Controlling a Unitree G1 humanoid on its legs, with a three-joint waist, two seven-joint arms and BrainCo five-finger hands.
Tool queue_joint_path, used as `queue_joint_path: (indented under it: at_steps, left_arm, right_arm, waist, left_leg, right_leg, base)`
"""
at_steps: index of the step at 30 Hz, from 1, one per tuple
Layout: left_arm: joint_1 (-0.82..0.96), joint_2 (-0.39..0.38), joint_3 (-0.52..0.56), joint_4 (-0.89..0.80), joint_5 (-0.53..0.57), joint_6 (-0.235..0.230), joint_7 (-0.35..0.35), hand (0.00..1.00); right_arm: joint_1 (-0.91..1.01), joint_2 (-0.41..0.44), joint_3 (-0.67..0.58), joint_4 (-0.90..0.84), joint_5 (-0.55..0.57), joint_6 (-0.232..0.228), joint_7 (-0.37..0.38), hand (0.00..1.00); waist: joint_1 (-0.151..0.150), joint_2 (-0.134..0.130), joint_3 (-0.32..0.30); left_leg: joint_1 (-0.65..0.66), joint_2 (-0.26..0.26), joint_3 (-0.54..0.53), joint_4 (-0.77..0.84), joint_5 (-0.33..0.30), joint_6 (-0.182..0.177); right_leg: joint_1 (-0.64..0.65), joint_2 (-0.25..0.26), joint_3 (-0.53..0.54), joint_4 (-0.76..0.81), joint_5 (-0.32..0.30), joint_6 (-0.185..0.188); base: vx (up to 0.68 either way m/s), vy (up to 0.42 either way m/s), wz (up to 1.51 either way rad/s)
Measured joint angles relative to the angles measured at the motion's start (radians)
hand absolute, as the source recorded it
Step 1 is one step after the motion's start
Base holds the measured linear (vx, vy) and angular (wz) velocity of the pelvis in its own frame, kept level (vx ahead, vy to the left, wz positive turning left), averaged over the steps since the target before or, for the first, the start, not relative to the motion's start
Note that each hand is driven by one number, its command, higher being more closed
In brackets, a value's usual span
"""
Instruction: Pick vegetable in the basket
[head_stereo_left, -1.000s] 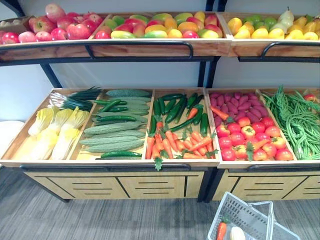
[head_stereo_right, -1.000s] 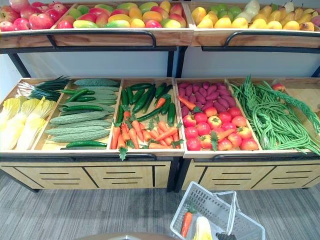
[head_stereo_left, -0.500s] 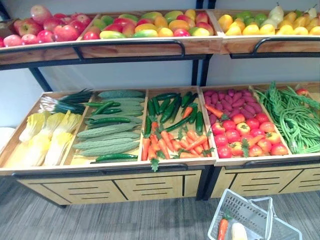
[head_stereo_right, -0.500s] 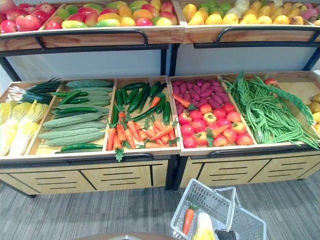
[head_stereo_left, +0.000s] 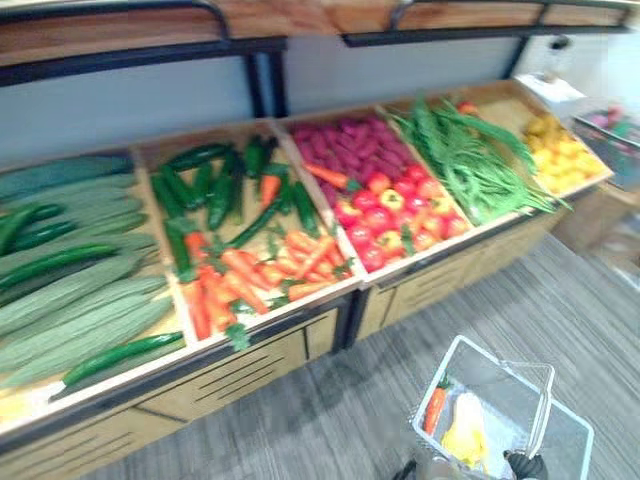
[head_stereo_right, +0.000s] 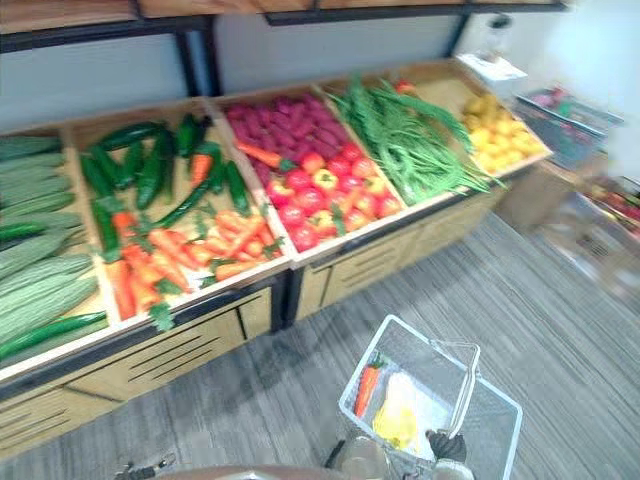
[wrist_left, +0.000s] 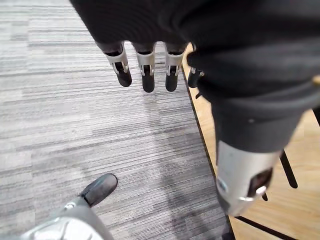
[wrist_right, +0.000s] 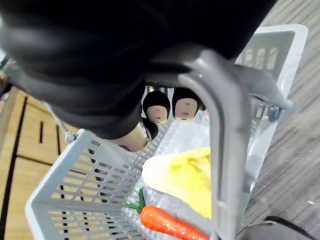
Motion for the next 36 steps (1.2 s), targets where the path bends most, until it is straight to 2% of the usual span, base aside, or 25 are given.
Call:
queue_joint_path:
  at_steps: [2, 3, 4, 5, 6, 7, 8, 11, 13, 14, 16, 17, 18, 19, 20, 21, 22, 23, 24, 25, 27, 28, 31, 33, 36]
  left_arm:
    - [0.000, -0.002, 0.008, 0.005, -0.007, 0.000, -0.001, 0.00]
    - [0.002, -0.003, 0.015, 0.006, -0.008, 0.000, -0.001, 0.00]
    - [-0.002, -0.005, 0.039, 0.016, -0.008, -0.001, -0.003, 0.00]
    - [-0.010, -0.013, 0.037, 0.018, -0.008, -0.003, -0.006, 0.00]
    - [-0.040, -0.044, 0.033, 0.024, -0.008, -0.007, -0.006, 0.00]
    - [-0.048, -0.060, 0.024, 0.025, -0.010, -0.018, -0.005, 0.00]
    - [-0.061, -0.055, 0.026, 0.034, -0.010, -0.020, -0.004, 0.00]
    - [-0.081, -0.040, 0.022, 0.043, -0.011, -0.013, -0.002, 0.00]
    - [-0.093, -0.041, -0.005, 0.043, -0.011, -0.011, -0.002, 0.00]
    - [-0.104, -0.041, -0.010, 0.041, -0.010, -0.011, -0.002, 0.00]
    - [-0.102, -0.043, -0.013, 0.039, -0.009, -0.008, -0.003, 0.00]
    - [-0.101, -0.043, -0.013, 0.035, -0.009, -0.002, -0.003, 0.00]
    - [-0.100, -0.047, -0.011, 0.029, -0.008, -0.001, -0.003, 0.00]
    - [-0.097, -0.053, -0.016, 0.031, 0.001, -0.005, -0.004, 0.00]
    - [-0.094, -0.057, -0.019, 0.033, 0.002, -0.005, -0.004, 0.00]
    - [-0.074, -0.062, -0.023, 0.033, 0.002, -0.005, -0.004, 0.00]
    - [-0.053, -0.066, -0.026, 0.033, 0.001, -0.005, -0.004, 0.00]
    - [-0.043, -0.066, -0.033, 0.033, 0.001, -0.004, -0.004, 0.00]
    - [-0.029, -0.068, -0.047, 0.033, 0.000, -0.003, -0.004, 0.00]
    - [-0.023, -0.068, -0.053, 0.032, -0.002, -0.001, -0.004, 0.00]
    - [-0.021, -0.050, -0.064, 0.030, -0.004, -0.002, -0.002, 0.00]
    - [-0.021, -0.041, -0.072, 0.030, -0.004, -0.003, -0.002, 0.00]
    - [-0.021, -0.041, -0.094, 0.032, -0.003, -0.017, 0.000, 0.00]
    - [-0.021, -0.045, -0.116, 0.036, 0.003, -0.027, 0.000, 0.00]
    - [-0.016, -0.040, -0.127, 0.053, 0.055, -0.039, -0.005, 0.00]
  right_arm:
    - [-0.023, 0.008, 0.031, 0.047, -0.005, -0.017, 0.007, 1.00]
    - [-0.023, 0.012, 0.037, 0.048, -0.004, -0.020, 0.009, 1.00]
    - [-0.029, 0.016, 0.038, 0.048, -0.005, -0.021, 0.015, 1.00]
    - [-0.028, 0.018, 0.043, 0.048, -0.005, -0.021, 0.015, 1.00]
    - [-0.029, -0.006, 0.040, 0.048, -0.005, -0.020, 0.010, 1.00]
    - [-0.023, -0.029, 0.045, 0.049, -0.005, -0.016, 0.009, 1.00]
    - [-0.023, -0.020, 0.049, 0.049, -0.005, -0.012, 0.009, 1.00]
    - [-0.004, 0.025, 0.060, 0.035, -0.005, -0.013, 0.006, 1.00]
    - [0.019, 0.028, 0.059, 0.028, -0.004, -0.014, 0.002, 1.00]
    - [0.036, 0.026, 0.059, 0.009, -0.004, -0.013, 0.001, 1.00]
    - [0.048, 0.022, 0.068, -0.011, -0.004, -0.014, 0.000, 1.00]
    - [0.050, 0.015, 0.082, -0.015, -0.003, -0.015, -0.001, 1.00]
    - [0.054, 0.009, 0.085, -0.027, -0.002, -0.015, -0.005, 1.00]
    - [0.051, 0.002, 0.089, -0.037, -0.001, -0.016, -0.007, 1.00]
    - [0.042, -0.007, 0.088, -0.036, -0.002, -0.016, -0.007, 1.00]
    - [0.032, -0.018, 0.088, -0.035, -0.003, -0.019, -0.004, 1.00]
    - [0.028, -0.025, 0.089, -0.035, -0.005, -0.024, -0.001, 1.00]
    - [0.027, -0.027, 0.091, -0.035, -0.005, -0.023, 0.000, 1.00]
    - [0.033, -0.029, 0.097, -0.032, -0.005, -0.023, 0.001, 1.00]
    - [0.043, -0.028, 0.101, -0.026, -0.005, -0.022, 0.002, 1.00]
    - [0.053, -0.028, 0.127, -0.013, -0.002, -0.024, 0.003, 1.00]
    - [0.053, -0.028, 0.128, -0.001, -0.002, -0.027, 0.003, 1.00]
    - [0.056, -0.032, 0.123, 0.009, 0.002, -0.027, -0.005, 1.00]
    - [0.056, -0.032, 0.119, 0.028, 0.007, -0.027, -0.028, 1.00]
    - [0.055, -0.029, 0.119, 0.041, 0.025, -0.034, -0.045, 1.00]
  waist:
    - [0.002, -0.008, -0.003]
    - [0.003, -0.019, -0.007]
    - [0.015, -0.024, 0.006]
    - [0.014, -0.028, 0.006]
    - [0.012, -0.011, 0.002]
    - [0.008, 0.016, 0.003]
    - [0.007, 0.017, 0.000]
    - [-0.008, -0.011, 0.005]
    - [-0.012, -0.017, 0.003]
    - [-0.015, -0.016, 0.003]
    - [-0.032, -0.016, 0.003]
    - [-0.034, -0.009, 0.006]
    - [-0.030, -0.004, 0.006]
    - [-0.023, -0.005, 0.007]
    - [-0.022, 0.005, 0.007]
    - [-0.021, 0.021, 0.005]
    - [-0.019, 0.031, 0.001]
    - [-0.016, 0.037, 0.002]
    - [-0.007, 0.050, -0.002]
    - [-0.004, 0.051, -0.015]
    - [-0.004, 0.016, -0.025]
    - [-0.006, 0.007, -0.029]
    - [-0.007, 0.016, -0.030]
    - [-0.006, 0.035, -0.042]
    - [-0.006, 0.028, -0.047]
  left_leg:
    - [0.004, 0.035, 0.084, 0.101, -0.021, 0.024]
    - [0.005, 0.053, 0.102, 0.151, -0.037, 0.028]
    - [-0.012, 0.123, 0.136, 0.326, -0.085, 0.038]
    - [-0.029, 0.102, 0.111, 0.313, -0.112, -0.004]
    - [-0.067, 0.028, 0.053, 0.136, -0.078, -0.006]
    - [-0.068, 0.042, 0.104, 0.100, -0.012, -0.012]
    - [-0.067, 0.041, 0.124, 0.116, -0.013, -0.012]
    - [-0.045, 0.067, 0.190, 0.151, -0.015, -0.016]
    - [-0.037, 0.099, 0.209, 0.191, -0.015, -0.016]
    - [-0.038, 0.133, 0.211, 0.241, -0.015, -0.016]
    - [-0.042, 0.185, 0.186, 0.336, -0.014, -0.013]
    - [-0.047, 0.211, 0.135, 0.395, -0.009, -0.017]
    - [-0.088, 0.236, 0.015, 0.487, 0.011, -0.006]
    - [-0.123, 0.182, -0.160, 0.442, -0.013, -0.044]
    - [-0.129, 0.144, -0.249, 0.396, -0.024, -0.056]
    - [-0.129, 0.073, -0.404, 0.296, -0.026, -0.058]
    - [-0.120, 0.023, -0.519, 0.204, -0.016, -0.064]
    - [-0.110, 0.007, -0.574, 0.163, 0.003, -0.073]
    - [-0.108, 0.000, -0.641, 0.135, 0.028, -0.102]
    - [-0.100, -0.013, -0.708, 0.129, 0.016, -0.119]
    - [-0.112, -0.046, -0.770, 0.131, 0.014, -0.116]
    - [-0.116, -0.059, -0.784, 0.131, 0.005, -0.102]
    - [-0.113, -0.063, -0.783, 0.130, -0.039, -0.097]
    - [-0.110, -0.049, -0.785, 0.126, -0.100, -0.088]
    - [-0.093, -0.053, -0.773, 0.123, -0.122, -0.086]
  right_leg:
    - [0.059, -0.021, -0.020, -0.049, 0.022, 0.015]
    - [0.086, -0.018, -0.017, -0.110, 0.061, 0.017]
    - [0.135, 0.035, -0.002, -0.254, 0.062, 0.023]
    - [0.141, 0.039, 0.019, -0.302, 0.061, 0.024]
    - [0.147, 0.054, 0.040, -0.396, 0.060, 0.027]
    - [0.146, 0.086, 0.041, -0.450, 0.047, 0.065]
    - [0.152, 0.087, 0.043, -0.474, 0.039, 0.077]
    - [0.154, 0.114, 0.074, -0.538, 0.040, 0.082]
    - [0.156, 0.132, 0.097, -0.551, 0.040, 0.082]
    - [0.155, 0.143, 0.106, -0.552, 0.040, 0.082]
    - [0.155, 0.155, 0.138, -0.553, 0.032, 0.070]
    - [0.152, 0.161, 0.165, -0.553, 0.029, 0.066]
    - [0.148, 0.159, 0.219, -0.551, 0.025, 0.059]
    - [0.128, 0.141, 0.275, -0.543, 0.026, 0.059]
    - [0.114, 0.131, 0.309, -0.533, 0.026, 0.060]
    - [0.090, 0.123, 0.372, -0.523, 0.030, 0.066]
    - [0.068, 0.125, 0.434, -0.514, 0.034, 0.072]
    - [0.060, 0.132, 0.465, -0.518, 0.036, 0.077]
    - [0.041, 0.157, 0.517, -0.533, 0.041, 0.083]
    - [0.038, 0.165, 0.549, -0.570, 0.063, 0.100]
    - [0.032, 0.147, 0.589, -0.626, 0.105, 0.113]
    - [0.031, 0.139, 0.602, -0.657, 0.126, 0.120]
    - [0.021, 0.136, 0.623, -0.665, 0.153, 0.130]
    - [0.013, 0.155, 0.635, -0.667, 0.173, 0.141]
    - [0.013, 0.155, 0.655, -0.666, 0.180, 0.147]
  base:
    - [0.09, -0.136, -1.86]
    - [0.15, -0.296, -2.01]
    - [0.13, -0.298, -1.49]
    - [-0.04, -0.292, -1.51]
    - [-0.31, -0.106, -1.27]
    - [-0.33, -0.091, -1.15]
    - [-0.23, -0.089, -1.05]
    - [-0.05, -0.086, -0.70]
    - [-0.01, -0.141, -0.54]
    - [-0.01, -0.173, -0.45]
    - [-0.03, -0.131, -0.47]
    - [-0.07, -0.104, -0.78]
    - [-0.10, -0.092, -1.11]
    - [-0.08, -0.030, -1.17]
    - [-0.08, 0.042, -1.34]
    - [-0.08, 0.102, -1.48]
    - [-0.08, 0.117, -1.49]
    - [-0.10, 0.138, -1.42]
    - [-0.05, 0.134, -1.21]
    - [-0.03, 0.123, -1.04]
    - [0.00, 0.093, -0.65]
    - [-0.04, 0.105, -0.49]
    - [-0.06, 0.101, -0.25]
    - [-0.05, 0.088, -0.18]
    - [-0.04, 0.044, -0.20]
